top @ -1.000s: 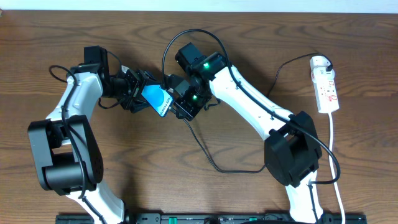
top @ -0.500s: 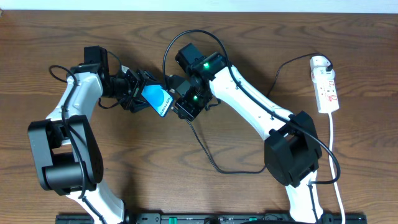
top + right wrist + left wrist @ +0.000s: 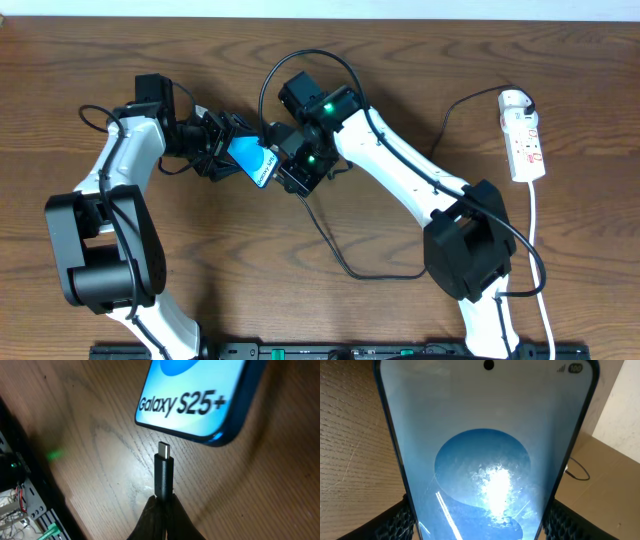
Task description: Plug charger to phone and switch on socket
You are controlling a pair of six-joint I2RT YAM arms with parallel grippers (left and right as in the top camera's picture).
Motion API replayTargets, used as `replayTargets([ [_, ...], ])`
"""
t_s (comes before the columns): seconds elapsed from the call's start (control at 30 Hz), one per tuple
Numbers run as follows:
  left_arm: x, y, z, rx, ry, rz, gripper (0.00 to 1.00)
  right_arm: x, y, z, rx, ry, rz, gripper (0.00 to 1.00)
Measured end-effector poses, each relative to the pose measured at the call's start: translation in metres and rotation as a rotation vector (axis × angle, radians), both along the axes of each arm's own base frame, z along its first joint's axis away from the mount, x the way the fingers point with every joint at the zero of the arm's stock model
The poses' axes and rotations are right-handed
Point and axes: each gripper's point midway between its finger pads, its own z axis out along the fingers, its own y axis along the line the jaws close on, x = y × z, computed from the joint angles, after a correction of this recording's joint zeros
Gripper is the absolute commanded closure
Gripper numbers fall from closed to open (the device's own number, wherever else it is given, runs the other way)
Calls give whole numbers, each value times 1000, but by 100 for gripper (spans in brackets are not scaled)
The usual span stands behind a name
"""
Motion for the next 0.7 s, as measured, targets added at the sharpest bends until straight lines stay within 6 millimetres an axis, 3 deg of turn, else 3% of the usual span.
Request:
replayTargets([
  [0.7,0,0,0,1,-1,1,45,6,2,-1,-8,-21,-30,99],
])
